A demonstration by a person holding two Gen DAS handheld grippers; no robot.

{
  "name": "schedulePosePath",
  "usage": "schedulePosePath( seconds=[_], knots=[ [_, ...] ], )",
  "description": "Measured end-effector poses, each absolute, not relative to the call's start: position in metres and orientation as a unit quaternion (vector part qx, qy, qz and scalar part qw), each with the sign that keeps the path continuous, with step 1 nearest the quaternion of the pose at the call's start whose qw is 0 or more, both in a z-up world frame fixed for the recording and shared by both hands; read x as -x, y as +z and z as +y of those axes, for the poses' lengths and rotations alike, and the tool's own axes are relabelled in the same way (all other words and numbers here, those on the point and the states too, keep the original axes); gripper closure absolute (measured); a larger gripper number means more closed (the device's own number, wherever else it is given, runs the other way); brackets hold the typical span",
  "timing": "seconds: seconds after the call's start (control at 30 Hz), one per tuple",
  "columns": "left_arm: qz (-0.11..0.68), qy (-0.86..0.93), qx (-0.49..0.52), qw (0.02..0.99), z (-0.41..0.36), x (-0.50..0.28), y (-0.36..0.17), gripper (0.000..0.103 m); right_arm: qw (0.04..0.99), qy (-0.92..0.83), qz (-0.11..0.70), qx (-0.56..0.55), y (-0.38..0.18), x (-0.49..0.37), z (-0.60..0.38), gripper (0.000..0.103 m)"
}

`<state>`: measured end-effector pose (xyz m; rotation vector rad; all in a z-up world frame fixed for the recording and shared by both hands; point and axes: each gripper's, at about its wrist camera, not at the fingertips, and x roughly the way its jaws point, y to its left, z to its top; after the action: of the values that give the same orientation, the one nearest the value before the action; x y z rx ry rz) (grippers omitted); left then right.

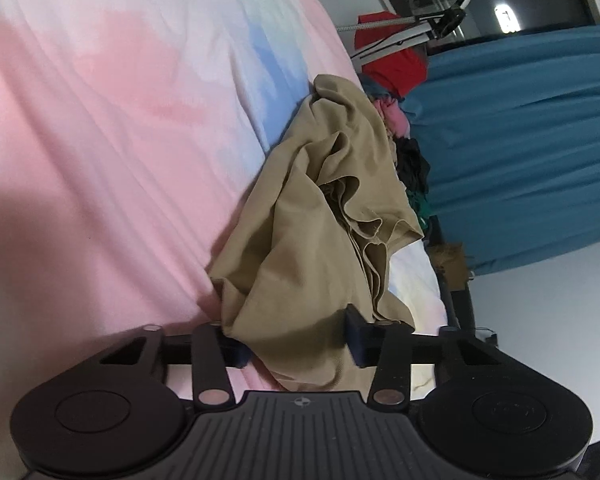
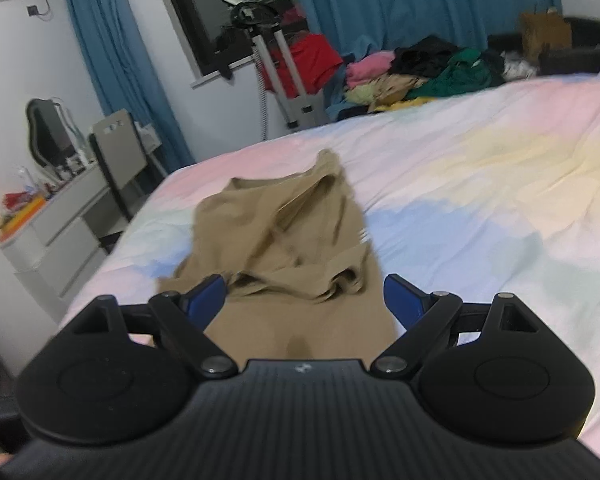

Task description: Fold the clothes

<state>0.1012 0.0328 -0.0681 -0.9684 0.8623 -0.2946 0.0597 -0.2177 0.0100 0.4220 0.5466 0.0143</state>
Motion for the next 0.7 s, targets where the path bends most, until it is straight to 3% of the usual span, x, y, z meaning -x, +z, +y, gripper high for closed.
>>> schedulePosePath(
  seconds=[0.1,0.37,0.47,0.5,0.53,0.67,0.7],
  knots=[
    [0.389,-0.137,0.443,0.796,0.031,-0.100,-0.066,0.078,0.910,0.043,0.301,-0.280,-0.001,-0.050,-0.214,0.015],
    [0.384,-0.131,0.458,0.791,0.039,-0.096,-0.068,0.078,0.807,0.125,0.384,-0.431,-0.056,-0.046,-0.195,0.015],
    [0.388,-0.123,0.478,0.779,0.042,-0.096,-0.071,0.068,0.806,0.112,0.375,-0.445,-0.067,-0.050,-0.197,0.014],
    [0.387,-0.123,0.485,0.774,0.043,-0.097,-0.073,0.056,0.805,0.110,0.373,-0.448,-0.070,-0.051,-0.198,0.014],
    [0.385,-0.125,0.493,0.770,0.043,-0.099,-0.074,0.052,0.802,0.108,0.373,-0.453,-0.074,-0.053,-0.198,0.015],
    [0.376,-0.132,0.491,0.775,0.041,-0.101,-0.072,0.051,0.791,0.096,0.374,-0.474,-0.085,-0.053,-0.199,0.014],
    [0.373,-0.134,0.489,0.777,0.041,-0.101,-0.072,0.056,0.789,0.098,0.372,-0.479,-0.086,-0.053,-0.199,0.014]
  ],
)
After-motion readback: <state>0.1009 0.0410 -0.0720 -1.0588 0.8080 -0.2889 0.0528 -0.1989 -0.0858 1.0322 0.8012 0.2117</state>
